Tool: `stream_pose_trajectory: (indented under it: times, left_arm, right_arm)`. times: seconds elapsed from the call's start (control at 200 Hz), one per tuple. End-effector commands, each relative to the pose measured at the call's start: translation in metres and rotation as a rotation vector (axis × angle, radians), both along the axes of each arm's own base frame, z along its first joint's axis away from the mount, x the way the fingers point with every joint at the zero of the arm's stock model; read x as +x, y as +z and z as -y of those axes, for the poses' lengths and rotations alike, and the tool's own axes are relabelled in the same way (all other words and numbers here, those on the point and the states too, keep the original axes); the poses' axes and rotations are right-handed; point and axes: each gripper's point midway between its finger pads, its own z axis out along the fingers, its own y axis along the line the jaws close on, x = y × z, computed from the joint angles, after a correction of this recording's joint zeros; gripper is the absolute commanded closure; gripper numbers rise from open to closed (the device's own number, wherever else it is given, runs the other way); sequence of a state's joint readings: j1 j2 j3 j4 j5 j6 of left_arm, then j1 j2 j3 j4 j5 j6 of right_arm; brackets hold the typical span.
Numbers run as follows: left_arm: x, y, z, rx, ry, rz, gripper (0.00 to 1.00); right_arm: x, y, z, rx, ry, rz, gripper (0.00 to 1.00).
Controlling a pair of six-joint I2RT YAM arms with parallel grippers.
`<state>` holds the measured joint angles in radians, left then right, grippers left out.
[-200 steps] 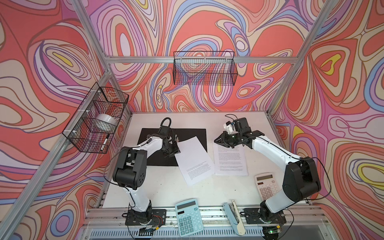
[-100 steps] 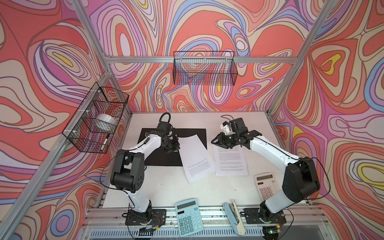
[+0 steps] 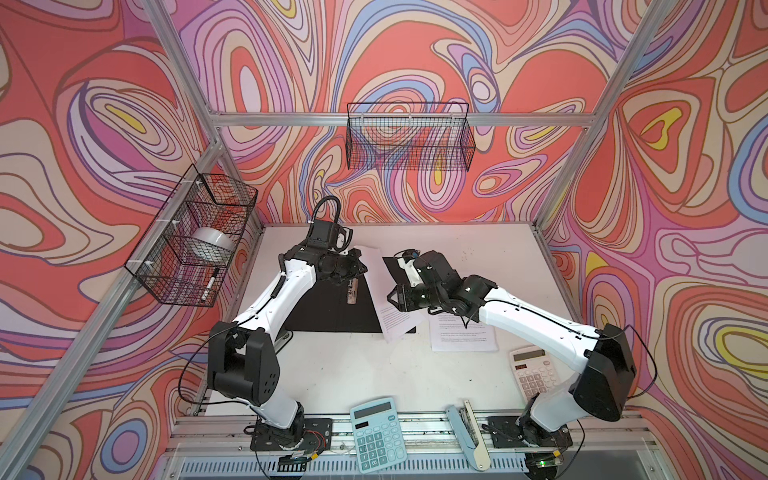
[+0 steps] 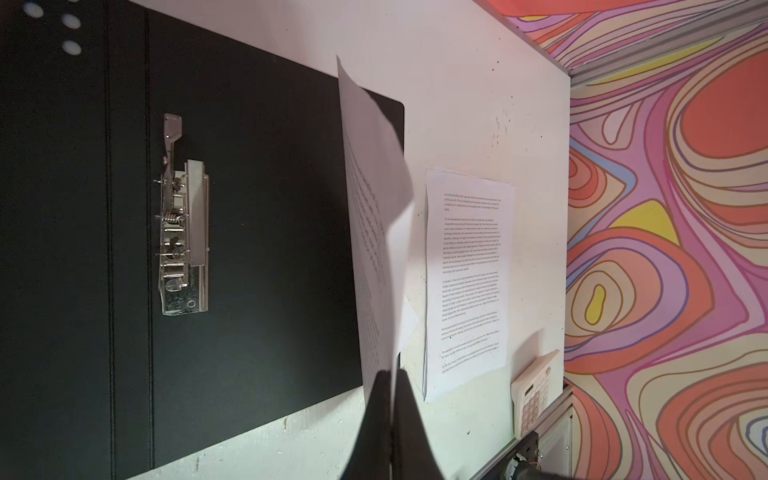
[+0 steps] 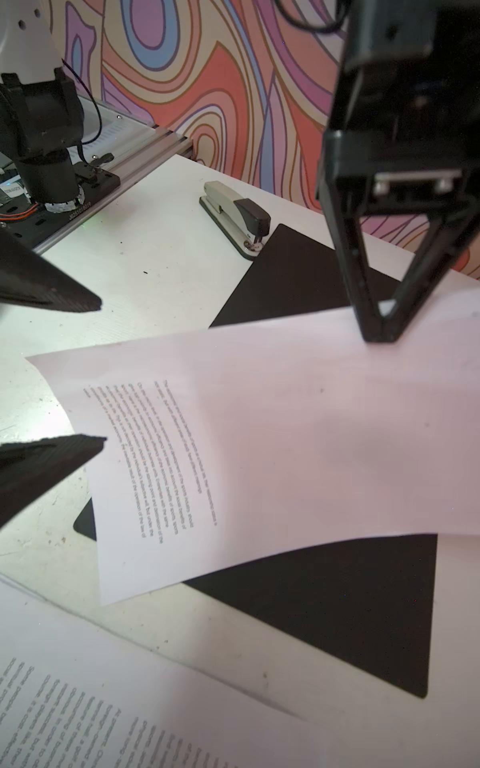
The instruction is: Put the files into the folder
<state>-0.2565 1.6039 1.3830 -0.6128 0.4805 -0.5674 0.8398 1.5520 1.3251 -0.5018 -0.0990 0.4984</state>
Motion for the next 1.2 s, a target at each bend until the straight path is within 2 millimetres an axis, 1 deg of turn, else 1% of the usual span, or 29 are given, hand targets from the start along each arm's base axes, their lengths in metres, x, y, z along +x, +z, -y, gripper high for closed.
stream_pose_trajectory:
  times: [0.0, 0.105, 0.225, 0.401, 0.436, 0.466, 0.471, 0.486, 0.561, 0.776, 0.952, 1.032, 1.097, 1.132, 1.192]
  left_arm:
    - [-0.008, 0.007, 0.000, 0.006, -0.017, -0.015, 1.00]
    - [-0.009, 0.013, 0.001, -0.004, -0.016, 0.001, 1.00]
    - [-0.010, 0.020, 0.001, -0.013, -0.017, 0.020, 1.00]
    - [-0.011, 0.028, 0.001, -0.020, -0.017, 0.039, 1.00]
    - [-0.011, 0.030, 0.002, -0.022, -0.018, 0.044, 1.00]
    - [-0.011, 0.031, 0.001, -0.023, -0.017, 0.047, 1.00]
    - [-0.011, 0.031, 0.002, -0.025, -0.018, 0.049, 1.00]
    - [-0.011, 0.032, 0.002, -0.027, -0.019, 0.050, 1.00]
    - [-0.011, 0.034, 0.003, -0.033, -0.019, 0.052, 1.00]
    - [-0.014, 0.039, 0.002, -0.039, -0.020, 0.065, 1.00]
    - [-0.015, 0.044, 0.006, -0.062, -0.032, 0.070, 1.00]
    - [-0.016, 0.046, 0.007, -0.073, -0.037, 0.071, 1.00]
    - [-0.016, 0.049, 0.009, -0.083, -0.045, 0.077, 1.00]
    - [-0.017, 0.050, 0.009, -0.087, -0.048, 0.078, 1.00]
    - [-0.018, 0.052, 0.011, -0.098, -0.056, 0.081, 1.00]
  right_arm:
    - [0.004, 0.020, -0.013, -0.023, -0.032, 0.125, 0.48]
    - [0.001, 0.018, -0.027, -0.054, -0.043, 0.159, 0.48]
    - [-0.005, 0.011, -0.046, -0.073, -0.028, 0.174, 0.47]
    - [-0.010, 0.000, -0.059, -0.206, -0.057, 0.231, 0.47]
    - [-0.009, -0.002, -0.060, -0.234, -0.074, 0.245, 0.47]
    - [-0.009, 0.002, -0.060, -0.246, -0.083, 0.259, 0.47]
    - [-0.009, -0.004, -0.061, -0.261, -0.081, 0.257, 0.47]
    - [-0.008, -0.010, -0.061, -0.286, -0.086, 0.256, 0.46]
    - [-0.007, -0.019, -0.061, -0.349, -0.101, 0.270, 0.46]
    - [0.003, -0.022, -0.044, -0.472, -0.203, 0.328, 0.46]
    - [0.003, -0.031, -0.045, -0.500, -0.194, 0.321, 0.47]
    - [0.006, -0.031, -0.040, -0.517, -0.218, 0.331, 0.49]
    - [0.006, -0.030, -0.038, -0.515, -0.223, 0.338, 0.55]
    - [0.006, -0.028, -0.038, -0.508, -0.224, 0.344, 0.60]
    - [0.007, -0.025, -0.038, -0.498, -0.222, 0.354, 0.74]
